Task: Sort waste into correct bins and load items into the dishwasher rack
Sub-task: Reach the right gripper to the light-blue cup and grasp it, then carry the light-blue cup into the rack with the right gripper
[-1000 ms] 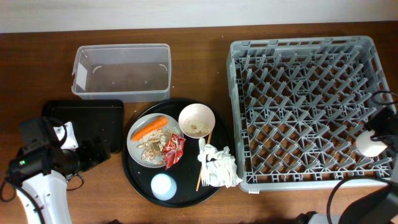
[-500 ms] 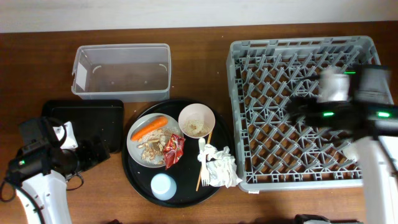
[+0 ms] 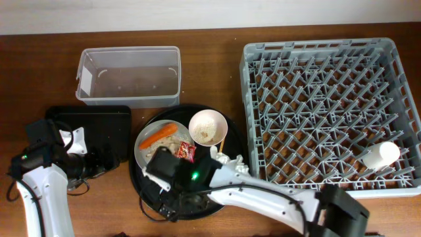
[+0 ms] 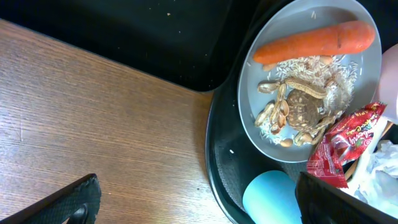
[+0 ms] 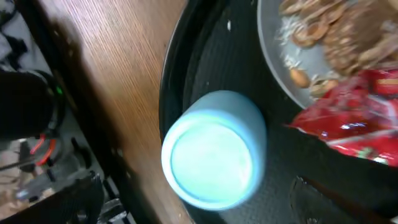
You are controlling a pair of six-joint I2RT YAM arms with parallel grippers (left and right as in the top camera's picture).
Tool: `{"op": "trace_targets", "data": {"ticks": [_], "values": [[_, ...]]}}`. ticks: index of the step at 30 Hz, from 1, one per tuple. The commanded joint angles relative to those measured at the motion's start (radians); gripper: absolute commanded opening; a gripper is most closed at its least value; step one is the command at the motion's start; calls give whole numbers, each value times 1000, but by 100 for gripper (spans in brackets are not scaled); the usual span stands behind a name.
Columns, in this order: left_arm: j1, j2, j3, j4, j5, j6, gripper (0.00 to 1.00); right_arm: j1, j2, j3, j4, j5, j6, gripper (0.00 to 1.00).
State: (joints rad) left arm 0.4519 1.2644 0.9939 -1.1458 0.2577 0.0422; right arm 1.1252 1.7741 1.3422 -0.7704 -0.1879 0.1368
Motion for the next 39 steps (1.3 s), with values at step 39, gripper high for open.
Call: {"op": "trace_targets", "data": {"ticks": [39], "values": [[1,-1,11,-14,16,19,99,-1846,-69,207,-199,249,56,66]]}}
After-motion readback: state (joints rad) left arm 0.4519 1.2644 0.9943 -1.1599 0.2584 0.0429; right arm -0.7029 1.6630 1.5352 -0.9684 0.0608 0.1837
